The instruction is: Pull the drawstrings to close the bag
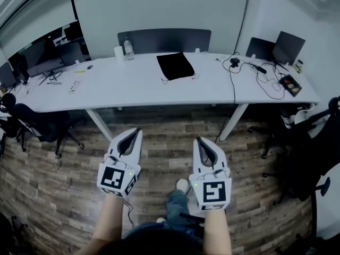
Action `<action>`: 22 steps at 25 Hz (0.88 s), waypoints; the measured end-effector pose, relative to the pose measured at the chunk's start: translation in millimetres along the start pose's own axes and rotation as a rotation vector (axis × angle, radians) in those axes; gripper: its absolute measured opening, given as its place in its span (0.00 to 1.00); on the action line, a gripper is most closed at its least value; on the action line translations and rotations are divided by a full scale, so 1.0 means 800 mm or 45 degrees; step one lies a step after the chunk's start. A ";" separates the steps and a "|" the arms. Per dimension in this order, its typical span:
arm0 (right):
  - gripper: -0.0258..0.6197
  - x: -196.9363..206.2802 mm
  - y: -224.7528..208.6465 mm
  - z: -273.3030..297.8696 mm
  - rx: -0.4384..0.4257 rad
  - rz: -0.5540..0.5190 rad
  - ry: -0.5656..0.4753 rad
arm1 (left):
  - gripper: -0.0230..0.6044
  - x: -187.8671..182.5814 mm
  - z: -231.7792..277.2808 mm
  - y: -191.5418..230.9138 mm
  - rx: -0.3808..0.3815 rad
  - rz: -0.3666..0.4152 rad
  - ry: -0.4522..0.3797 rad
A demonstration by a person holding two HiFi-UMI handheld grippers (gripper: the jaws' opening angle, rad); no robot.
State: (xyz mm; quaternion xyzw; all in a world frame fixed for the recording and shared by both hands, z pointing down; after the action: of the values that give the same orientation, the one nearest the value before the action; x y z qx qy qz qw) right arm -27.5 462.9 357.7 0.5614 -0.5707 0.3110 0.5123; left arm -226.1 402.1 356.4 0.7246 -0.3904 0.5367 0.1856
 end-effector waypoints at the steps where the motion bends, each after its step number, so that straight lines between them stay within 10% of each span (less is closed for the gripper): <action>1: 0.03 0.009 -0.009 0.016 -0.002 0.006 0.003 | 0.03 0.008 0.016 0.007 0.000 -0.004 0.007; 22: 0.03 0.159 -0.229 0.306 -0.094 0.093 0.081 | 0.03 0.166 0.345 0.103 -0.107 0.009 0.183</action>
State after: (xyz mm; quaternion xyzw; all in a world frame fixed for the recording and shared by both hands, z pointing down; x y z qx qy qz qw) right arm 110.0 161.6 367.4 0.5108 -0.5852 0.3258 0.5390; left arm -98.8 112.2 369.0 0.6745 -0.4008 0.5711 0.2414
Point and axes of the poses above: the fingertips, and each gripper's own axes: z forward along the fingers, y to its left, x out of its underside, the point moved 5 cm from there along -z, backward along the fingers, and after that the axes turned 15 degrees about -y, right-handed, at the moved point
